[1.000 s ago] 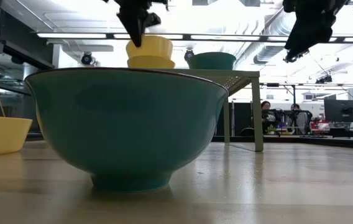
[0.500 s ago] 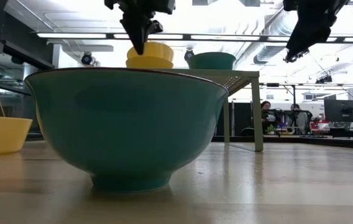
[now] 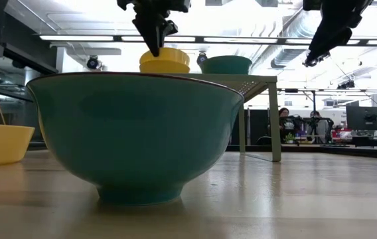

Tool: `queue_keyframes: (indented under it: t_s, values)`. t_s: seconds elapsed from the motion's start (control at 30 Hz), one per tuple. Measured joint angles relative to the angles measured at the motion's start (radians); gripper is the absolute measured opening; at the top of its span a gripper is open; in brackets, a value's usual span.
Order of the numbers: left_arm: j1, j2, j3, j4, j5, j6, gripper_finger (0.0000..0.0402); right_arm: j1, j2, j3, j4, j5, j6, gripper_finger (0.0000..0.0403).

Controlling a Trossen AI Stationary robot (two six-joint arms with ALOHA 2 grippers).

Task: Pick & Place Mini bowls
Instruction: Stack the yellow bowl on top of the yellow bowl on the shelf

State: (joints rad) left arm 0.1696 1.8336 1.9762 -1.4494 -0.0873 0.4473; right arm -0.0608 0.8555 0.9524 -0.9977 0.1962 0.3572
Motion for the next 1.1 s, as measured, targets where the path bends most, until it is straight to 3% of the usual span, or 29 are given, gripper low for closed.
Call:
queue_keyframes:
  t_s: [0.27,0.43,0.6,1.1]
  values:
    - [0.0,0.0,0.059,-0.02,-0.008,0.0,0.0118,0.0,0.0,0.0,0.0,-0.012,-0.023,0.0224]
    - [0.0,0.0,0.153,-0.028,-0.026,-0.021,0.0121,0.0,0.0,0.0,0.0,-0.023,-0.026,0.0224]
    - [0.0,0.0,0.188,-0.008,-0.035,-0.188,0.0121,0.0,0.0,0.0,0.0,-0.003,-0.026,0.0224]
    - [-0.087,-0.014,0.188,0.089,-0.264,-0.308,0.0121,0.0,-0.078,0.0,0.016,0.059,-0.071,0.0224]
